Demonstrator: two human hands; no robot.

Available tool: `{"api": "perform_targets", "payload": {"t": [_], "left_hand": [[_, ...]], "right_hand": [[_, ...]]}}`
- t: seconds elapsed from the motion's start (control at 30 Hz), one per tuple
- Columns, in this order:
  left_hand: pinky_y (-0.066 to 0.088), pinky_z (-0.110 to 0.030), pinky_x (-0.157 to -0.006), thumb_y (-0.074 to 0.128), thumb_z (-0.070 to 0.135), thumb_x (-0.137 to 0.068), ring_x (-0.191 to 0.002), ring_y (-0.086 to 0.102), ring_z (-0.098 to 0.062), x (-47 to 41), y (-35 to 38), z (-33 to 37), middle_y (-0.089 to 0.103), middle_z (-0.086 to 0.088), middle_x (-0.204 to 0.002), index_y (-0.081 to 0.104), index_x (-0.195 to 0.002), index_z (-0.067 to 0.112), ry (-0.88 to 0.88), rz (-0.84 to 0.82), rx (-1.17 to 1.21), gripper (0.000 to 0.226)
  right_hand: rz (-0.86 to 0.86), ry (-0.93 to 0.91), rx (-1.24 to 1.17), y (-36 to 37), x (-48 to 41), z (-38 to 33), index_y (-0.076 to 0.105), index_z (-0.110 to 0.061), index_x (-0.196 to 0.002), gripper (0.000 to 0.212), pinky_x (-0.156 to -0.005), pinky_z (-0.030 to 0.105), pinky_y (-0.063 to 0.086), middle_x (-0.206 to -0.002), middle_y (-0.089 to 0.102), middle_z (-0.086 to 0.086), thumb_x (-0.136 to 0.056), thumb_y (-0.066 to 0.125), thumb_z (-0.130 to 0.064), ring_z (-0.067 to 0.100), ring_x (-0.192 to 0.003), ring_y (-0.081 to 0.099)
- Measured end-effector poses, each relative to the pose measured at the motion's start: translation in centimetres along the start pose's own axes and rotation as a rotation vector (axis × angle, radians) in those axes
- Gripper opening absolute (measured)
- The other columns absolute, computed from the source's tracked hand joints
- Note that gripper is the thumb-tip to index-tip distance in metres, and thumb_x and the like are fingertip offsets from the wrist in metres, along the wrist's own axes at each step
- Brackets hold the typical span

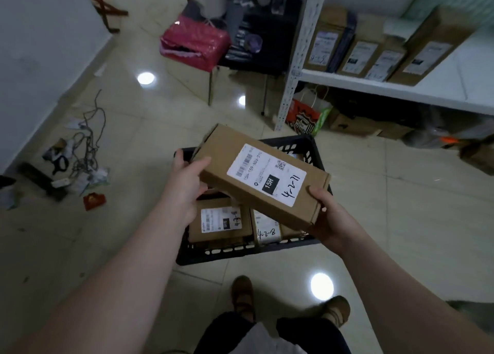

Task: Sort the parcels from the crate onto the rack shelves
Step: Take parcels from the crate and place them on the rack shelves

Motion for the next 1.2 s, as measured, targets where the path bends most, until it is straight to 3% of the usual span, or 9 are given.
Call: {"api": "perform_targets", "payload": {"t": [0.1,0.2,0.3,0.47,0.63,0.7,0.8,0.9,1.2], "left_hand": [[0.037,-0.052,-0.105,0.078,0.041,-0.069,-0.122,0.049,-0.022,1.6,2.5,-0.5,0.049,0.003,-0.137,0.013,-0.148,0.038,-0.071,-0.129,0.014,0.102],[0.038,-0.058,-0.102,0.082,0.049,-0.063,-0.129,0.045,-0.028,4.1,5.4,-2.0,0.049,0.003,-0.139,0.018,-0.145,0.045,-0.177,-0.369,-0.005,0.104],[0.04,-0.059,-0.1,0.085,0.046,-0.058,-0.119,0.054,-0.029,5.7,7.8,-2.6,0.057,0.001,-0.133,0.034,-0.137,0.047,-0.167,-0.501,-0.027,0.093],[0.049,-0.056,-0.091,0.067,0.026,-0.08,-0.112,0.058,-0.027,6.4,8.7,-1.0,0.064,-0.002,-0.122,0.052,-0.128,0.033,-0.093,-0.473,0.039,0.051],[0.042,-0.05,-0.089,0.054,0.023,-0.08,-0.107,0.057,-0.033,6.7,8.5,0.3,0.064,-0.013,-0.122,0.059,-0.123,0.024,-0.106,-0.563,0.025,0.043],[0.043,-0.048,-0.086,0.054,0.021,-0.075,-0.105,0.058,-0.033,7.1,9.0,0.6,0.066,-0.013,-0.12,0.058,-0.125,0.024,-0.098,-0.626,0.003,0.051],[0.048,-0.055,-0.085,0.054,0.019,-0.07,-0.112,0.056,-0.038,7.7,10.0,0.5,0.065,-0.013,-0.121,0.054,-0.13,0.028,-0.104,-0.71,-0.036,0.061],[0.051,-0.05,-0.075,0.056,0.019,-0.068,-0.113,0.055,-0.04,8.3,10.9,0.4,0.065,-0.014,-0.121,0.056,-0.127,0.031,-0.097,-0.71,-0.062,0.06],[0.045,-0.043,-0.091,0.062,0.031,-0.081,-0.119,0.054,-0.032,9.3,15.6,0.5,0.066,-0.01,-0.119,0.057,-0.127,0.023,-0.054,-0.656,-0.181,0.048]], "right_hand": [[-0.026,-0.081,-0.13,1.7,1.3,-1.2,0.045,-0.023,-0.138,0.096,-0.067,0.038,0.057,-0.121,0.067,0.014,-0.054,0.084,-0.048,0.029,-0.098,0.07],[-0.11,-0.151,-0.156,3.3,2.9,-2.5,0.045,-0.027,-0.139,0.087,-0.067,0.036,0.058,-0.115,0.069,0.01,-0.062,0.078,-0.047,0.027,-0.09,0.073],[-0.21,-0.151,-0.106,4.1,4.4,-3.1,0.046,-0.025,-0.137,0.078,-0.068,0.034,0.058,-0.109,0.069,0.01,-0.067,0.074,-0.043,0.028,-0.09,0.071],[-0.257,-0.145,-0.017,2.8,6.3,-3.6,0.048,-0.026,-0.137,0.081,-0.091,0.042,0.052,-0.119,0.067,0.009,-0.065,0.079,-0.046,0.03,-0.109,0.065],[-0.303,-0.176,-0.076,1.5,8.3,-4.9,0.065,-0.037,-0.118,0.052,-0.108,0.048,0.037,-0.114,0.071,0.003,-0.074,0.052,-0.062,0.027,-0.122,0.057],[-0.312,-0.19,-0.067,1.3,8.7,-5.2,0.058,-0.038,-0.127,0.06,-0.106,0.047,0.039,-0.121,0.068,0.003,-0.074,0.053,-0.066,0.025,-0.121,0.057],[-0.344,-0.196,-0.069,1.6,9.2,-5.3,0.06,-0.034,-0.129,0.075,-0.084,0.036,0.054,-0.125,0.067,0.004,-0.065,0.069,-0.071,0.022,-0.111,0.063],[-0.388,-0.22,-0.076,1.7,9.7,-5.5,0.051,-0.027,-0.138,0.063,-0.069,0.029,0.057,-0.121,0.069,0.001,-0.083,0.053,-0.057,0.013,-0.095,0.07],[-0.233,-0.193,-0.109,-1.8,10.9,-7.8,0.061,-0.024,-0.125,0.063,-0.08,0.037,0.051,-0.11,0.072,0.005,-0.071,0.07,-0.055,0.022,-0.096,0.063]]}}
Point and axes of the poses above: each hand's wrist, its own x-axis away from the middle knuckle, its own y-axis out of the palm, z = x × y, the point moved 4 cm from there along -x, towards the middle knuckle
